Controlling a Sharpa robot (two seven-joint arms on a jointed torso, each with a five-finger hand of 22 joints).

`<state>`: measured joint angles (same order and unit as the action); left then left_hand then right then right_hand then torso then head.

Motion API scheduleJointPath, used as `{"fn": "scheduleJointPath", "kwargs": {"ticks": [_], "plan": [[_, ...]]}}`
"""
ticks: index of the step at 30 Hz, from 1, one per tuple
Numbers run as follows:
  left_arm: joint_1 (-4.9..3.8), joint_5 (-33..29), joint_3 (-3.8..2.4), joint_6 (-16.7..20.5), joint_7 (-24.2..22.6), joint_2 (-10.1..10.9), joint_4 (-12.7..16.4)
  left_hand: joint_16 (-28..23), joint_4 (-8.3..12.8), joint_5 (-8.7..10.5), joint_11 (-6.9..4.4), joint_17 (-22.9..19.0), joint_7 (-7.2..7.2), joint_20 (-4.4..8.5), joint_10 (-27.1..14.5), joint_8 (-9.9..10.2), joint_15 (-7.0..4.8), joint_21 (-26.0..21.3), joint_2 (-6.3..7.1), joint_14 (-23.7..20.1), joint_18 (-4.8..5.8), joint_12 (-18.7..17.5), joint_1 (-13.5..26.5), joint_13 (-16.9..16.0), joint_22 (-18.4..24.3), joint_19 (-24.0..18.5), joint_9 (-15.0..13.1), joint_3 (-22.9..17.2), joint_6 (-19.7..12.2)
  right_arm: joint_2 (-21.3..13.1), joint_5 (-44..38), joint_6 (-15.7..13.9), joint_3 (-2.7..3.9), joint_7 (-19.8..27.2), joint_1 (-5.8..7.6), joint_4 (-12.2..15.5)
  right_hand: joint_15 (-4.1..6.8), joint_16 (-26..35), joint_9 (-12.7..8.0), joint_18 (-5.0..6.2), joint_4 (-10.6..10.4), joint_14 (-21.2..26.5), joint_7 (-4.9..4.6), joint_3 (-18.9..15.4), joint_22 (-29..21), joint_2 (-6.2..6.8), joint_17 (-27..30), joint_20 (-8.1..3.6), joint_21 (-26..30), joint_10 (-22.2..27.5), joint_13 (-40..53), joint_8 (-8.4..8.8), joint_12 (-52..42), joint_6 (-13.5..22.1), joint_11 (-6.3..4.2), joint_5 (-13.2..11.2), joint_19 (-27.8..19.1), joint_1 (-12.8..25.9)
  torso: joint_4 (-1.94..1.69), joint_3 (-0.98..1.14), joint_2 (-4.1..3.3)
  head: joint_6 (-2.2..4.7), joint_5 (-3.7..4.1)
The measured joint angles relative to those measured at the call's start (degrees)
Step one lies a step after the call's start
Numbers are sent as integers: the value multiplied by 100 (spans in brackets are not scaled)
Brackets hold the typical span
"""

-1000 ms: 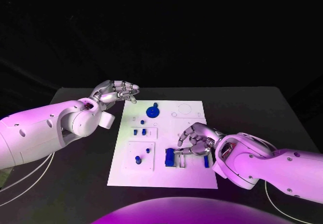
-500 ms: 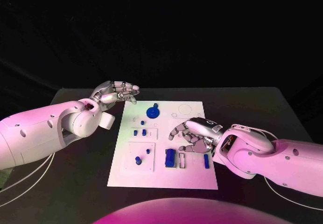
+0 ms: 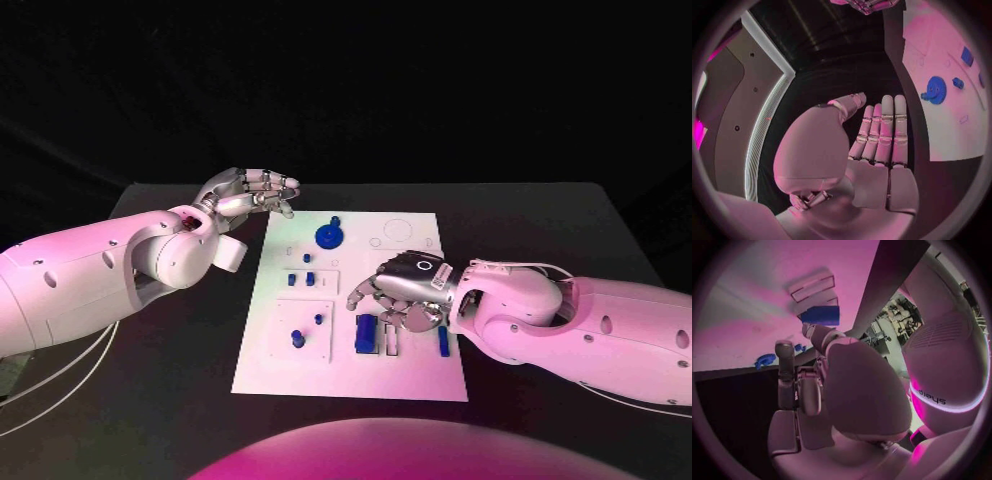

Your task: Assemble the parts on the task board

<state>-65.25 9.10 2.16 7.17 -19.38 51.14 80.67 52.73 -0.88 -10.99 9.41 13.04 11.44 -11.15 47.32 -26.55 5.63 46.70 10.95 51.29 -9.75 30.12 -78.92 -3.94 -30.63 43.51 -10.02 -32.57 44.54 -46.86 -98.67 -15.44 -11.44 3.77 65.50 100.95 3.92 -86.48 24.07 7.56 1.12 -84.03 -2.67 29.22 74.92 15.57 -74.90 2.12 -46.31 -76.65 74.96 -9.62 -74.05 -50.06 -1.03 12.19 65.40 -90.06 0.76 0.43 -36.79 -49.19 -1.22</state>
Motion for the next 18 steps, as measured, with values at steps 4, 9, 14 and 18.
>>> {"fn": "scheduleJointPath", "kwargs": {"ticks": [4,9,14,18], "plan": [[0,1,0,-3,0,-2,-3,0,0,0,0,0,0,0,0,0,0,0,0,0,0,0,0,0,0,0,0,0,0,88,-205,156,-31,41,4,-62,0,0,21,0,118,0,0,52,0,-34,-5,14,-42,23,0,0,0,0,-16,-190,-65,160,3,-5,4,-19,-4],[0,1,0,-5,2,-6,-5,0,0,0,0,0,0,0,0,0,0,0,0,0,0,0,0,0,0,0,0,0,0,189,-347,329,-63,72,6,-142,0,0,36,88,142,0,0,28,-1,-27,-5,34,-9,61,-1,0,-11,0,-19,-282,-126,314,4,-5,7,-35,-10],[0,1,0,-7,3,-5,-6,0,0,0,0,0,0,0,0,0,0,0,0,0,0,0,0,0,-1,0,0,0,0,265,-430,468,-92,90,7,-239,0,0,62,88,165,0,-2,5,-1,-66,-5,54,51,82,-1,0,-48,-2,1,-436,-147,457,1,-6,8,-42,-11],[0,1,0,-9,5,-2,-5,0,0,0,0,0,0,0,0,0,0,0,0,0,0,0,0,0,-1,0,0,0,0,308,-464,527,-107,98,6,-301,0,0,68,88,181,0,-3,-11,-1,-103,-4,54,51,82,-1,0,-86,-2,1,-514,-147,495,-1,-7,8,-46,-14]]}}
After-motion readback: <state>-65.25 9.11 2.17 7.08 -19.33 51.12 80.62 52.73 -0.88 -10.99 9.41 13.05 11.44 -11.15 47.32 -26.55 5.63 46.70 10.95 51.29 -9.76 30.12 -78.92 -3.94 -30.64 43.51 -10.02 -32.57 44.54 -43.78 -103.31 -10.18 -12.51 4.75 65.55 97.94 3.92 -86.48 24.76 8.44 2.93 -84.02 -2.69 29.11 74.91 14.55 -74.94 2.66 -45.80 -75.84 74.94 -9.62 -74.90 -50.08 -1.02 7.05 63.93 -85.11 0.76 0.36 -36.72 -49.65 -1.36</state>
